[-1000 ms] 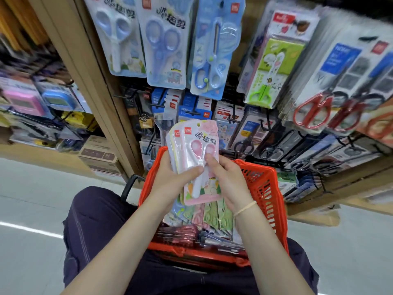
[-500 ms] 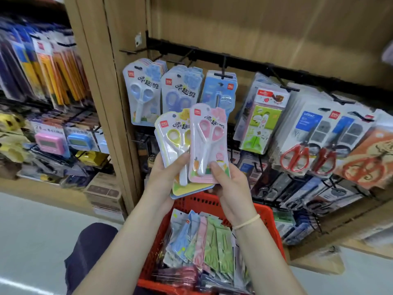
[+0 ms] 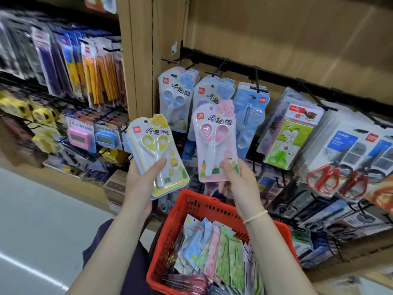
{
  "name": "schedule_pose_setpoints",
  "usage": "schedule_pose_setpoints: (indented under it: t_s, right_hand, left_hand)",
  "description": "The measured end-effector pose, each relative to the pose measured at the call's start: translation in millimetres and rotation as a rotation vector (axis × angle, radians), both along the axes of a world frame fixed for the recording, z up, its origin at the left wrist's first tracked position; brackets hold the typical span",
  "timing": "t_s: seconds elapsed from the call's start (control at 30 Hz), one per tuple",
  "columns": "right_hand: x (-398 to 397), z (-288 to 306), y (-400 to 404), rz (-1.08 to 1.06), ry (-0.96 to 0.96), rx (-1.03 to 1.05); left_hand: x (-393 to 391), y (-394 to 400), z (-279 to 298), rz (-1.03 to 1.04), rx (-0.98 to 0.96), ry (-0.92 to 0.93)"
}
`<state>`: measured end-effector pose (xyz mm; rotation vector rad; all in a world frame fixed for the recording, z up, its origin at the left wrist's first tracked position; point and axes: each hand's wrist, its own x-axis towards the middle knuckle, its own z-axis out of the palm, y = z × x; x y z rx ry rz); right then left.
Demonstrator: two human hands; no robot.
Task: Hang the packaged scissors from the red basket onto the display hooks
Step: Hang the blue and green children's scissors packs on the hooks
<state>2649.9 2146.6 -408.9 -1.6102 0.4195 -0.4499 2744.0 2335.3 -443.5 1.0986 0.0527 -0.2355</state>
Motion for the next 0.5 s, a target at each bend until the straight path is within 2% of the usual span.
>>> schedule_pose_setpoints:
  t_s: [0.27, 0.5]
  right_hand:
    - [84, 23, 26, 0.056, -0.052, -0.034]
    - [124, 29, 41, 0.038, -0.013, 0.0]
  left_hand:
    - [13, 18, 9, 0.034, -0.007, -0.051]
    - [31, 25, 8, 0.02, -0.04, -0.034]
